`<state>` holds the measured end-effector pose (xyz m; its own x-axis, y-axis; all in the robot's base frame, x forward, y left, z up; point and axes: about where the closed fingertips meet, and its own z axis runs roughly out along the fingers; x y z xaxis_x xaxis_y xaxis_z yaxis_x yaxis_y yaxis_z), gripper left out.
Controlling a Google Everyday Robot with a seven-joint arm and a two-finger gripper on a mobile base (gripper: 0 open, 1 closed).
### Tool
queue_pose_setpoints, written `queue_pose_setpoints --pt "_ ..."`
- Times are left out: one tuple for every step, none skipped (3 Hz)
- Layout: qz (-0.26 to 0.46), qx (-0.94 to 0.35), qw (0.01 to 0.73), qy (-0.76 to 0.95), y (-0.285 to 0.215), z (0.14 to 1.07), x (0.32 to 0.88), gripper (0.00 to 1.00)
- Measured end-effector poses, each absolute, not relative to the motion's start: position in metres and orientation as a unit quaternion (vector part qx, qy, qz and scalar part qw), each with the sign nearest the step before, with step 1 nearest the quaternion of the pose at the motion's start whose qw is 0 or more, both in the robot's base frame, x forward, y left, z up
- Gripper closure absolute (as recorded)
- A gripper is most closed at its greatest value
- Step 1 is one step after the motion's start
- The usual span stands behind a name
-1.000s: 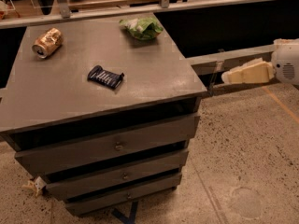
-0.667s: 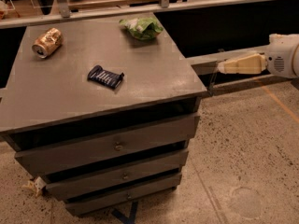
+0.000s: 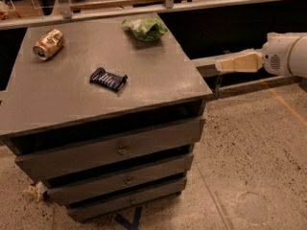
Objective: Move green rice chip bag near orange can
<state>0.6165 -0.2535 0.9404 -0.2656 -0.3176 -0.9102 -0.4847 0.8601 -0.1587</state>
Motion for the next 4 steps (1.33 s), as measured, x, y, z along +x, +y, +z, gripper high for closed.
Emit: queue_pose_setpoints --pt "0.098 -0.255 0.573 0.773 -0.231 0.949 0.641 0.00" --pt "0.106 -0.263 0.588 0.758 -0.213 0.953 0.668 0.00" --pt "0.107 -0.286 0.592 0.746 -0.195 0.946 0.703 0.00" --pt "0.110 -0.301 0.590 0.741 -0.168 0.935 0.746 0.00"
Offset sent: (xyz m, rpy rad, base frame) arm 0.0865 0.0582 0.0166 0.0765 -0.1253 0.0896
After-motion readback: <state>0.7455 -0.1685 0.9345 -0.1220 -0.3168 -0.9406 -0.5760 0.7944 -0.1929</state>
